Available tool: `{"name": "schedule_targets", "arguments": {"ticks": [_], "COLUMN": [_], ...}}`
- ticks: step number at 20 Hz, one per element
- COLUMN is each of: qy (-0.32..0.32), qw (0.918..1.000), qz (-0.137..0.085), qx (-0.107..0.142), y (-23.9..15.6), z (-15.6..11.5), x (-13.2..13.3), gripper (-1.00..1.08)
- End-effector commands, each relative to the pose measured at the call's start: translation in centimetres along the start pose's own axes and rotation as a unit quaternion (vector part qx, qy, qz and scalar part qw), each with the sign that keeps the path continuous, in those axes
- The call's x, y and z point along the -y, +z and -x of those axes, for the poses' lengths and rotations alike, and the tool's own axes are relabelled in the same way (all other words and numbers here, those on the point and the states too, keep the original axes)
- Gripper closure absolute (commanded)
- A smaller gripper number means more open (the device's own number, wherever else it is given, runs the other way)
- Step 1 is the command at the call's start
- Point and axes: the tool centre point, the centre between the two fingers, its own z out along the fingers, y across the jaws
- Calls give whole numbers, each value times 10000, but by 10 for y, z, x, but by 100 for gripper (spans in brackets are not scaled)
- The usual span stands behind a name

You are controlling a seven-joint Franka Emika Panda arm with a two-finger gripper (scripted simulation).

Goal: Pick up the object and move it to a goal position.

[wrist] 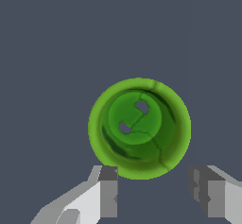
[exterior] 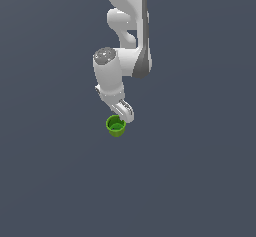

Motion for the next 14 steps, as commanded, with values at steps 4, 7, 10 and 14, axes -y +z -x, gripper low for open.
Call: {"name": "schedule_targets", "arguments": {"ticks": [4,7,10,14], "qy": [945,1347,1666,1961], "qw": [9955,9908,9860,9805], "qz": [-68,-94,-114,-132], "qx": [-3,-5,-7,-10], "y": [8,11,14,16], "z": [1,2,2,3], "x": [-14,-20,-26,-31], "gripper": [-20,-20,-20,-20]}}
